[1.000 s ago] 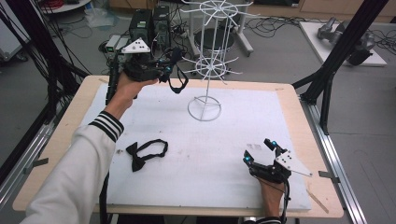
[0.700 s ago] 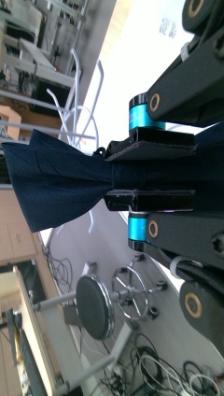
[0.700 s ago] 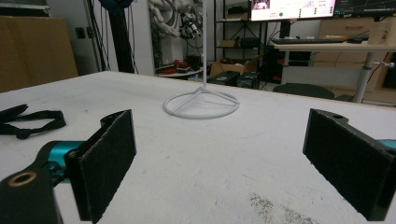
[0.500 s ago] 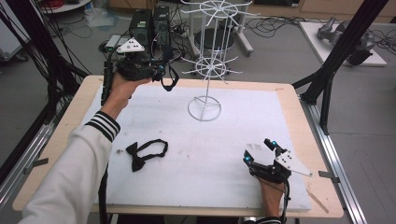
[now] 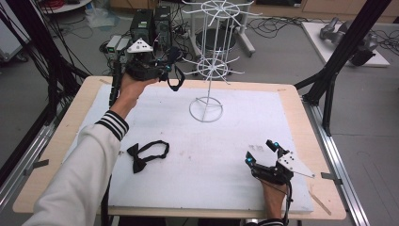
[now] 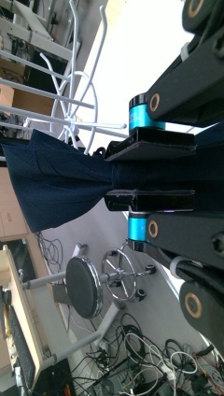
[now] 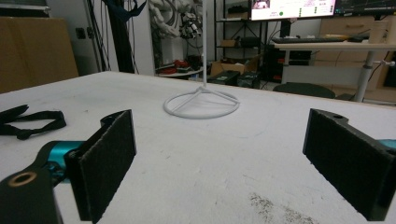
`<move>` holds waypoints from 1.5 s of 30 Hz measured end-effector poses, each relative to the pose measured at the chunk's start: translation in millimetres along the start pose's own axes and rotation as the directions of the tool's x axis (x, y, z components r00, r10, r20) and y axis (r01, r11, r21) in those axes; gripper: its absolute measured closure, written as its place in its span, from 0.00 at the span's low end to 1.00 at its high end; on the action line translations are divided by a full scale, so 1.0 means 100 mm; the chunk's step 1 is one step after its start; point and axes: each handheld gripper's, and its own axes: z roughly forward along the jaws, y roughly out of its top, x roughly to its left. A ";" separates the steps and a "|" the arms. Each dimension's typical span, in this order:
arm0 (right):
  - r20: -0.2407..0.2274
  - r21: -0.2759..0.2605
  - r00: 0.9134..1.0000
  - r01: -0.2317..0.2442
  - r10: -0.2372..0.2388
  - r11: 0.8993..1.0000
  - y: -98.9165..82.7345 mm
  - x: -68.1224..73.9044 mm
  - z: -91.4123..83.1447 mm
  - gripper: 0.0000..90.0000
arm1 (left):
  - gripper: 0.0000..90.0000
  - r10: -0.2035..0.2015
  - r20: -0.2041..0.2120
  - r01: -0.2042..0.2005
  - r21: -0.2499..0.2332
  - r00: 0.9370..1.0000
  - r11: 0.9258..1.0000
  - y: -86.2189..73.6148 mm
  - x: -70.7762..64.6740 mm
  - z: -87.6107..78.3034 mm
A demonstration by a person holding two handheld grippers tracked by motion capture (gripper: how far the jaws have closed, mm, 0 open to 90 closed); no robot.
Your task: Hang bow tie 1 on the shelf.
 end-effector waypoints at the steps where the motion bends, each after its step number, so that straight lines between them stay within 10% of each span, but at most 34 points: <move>1: 0.000 0.000 1.000 0.000 0.000 1.000 0.00 0.00 0.00 0.10 | 0.84 0.002 0.002 -0.002 0.002 1.000 1.000 0.00 -0.01 0.01; 45: 0.000 -0.002 1.000 0.001 -0.001 1.000 0.00 0.00 0.00 0.10 | 0.83 0.036 0.060 -0.036 0.006 0.998 0.999 0.12 -0.40 0.32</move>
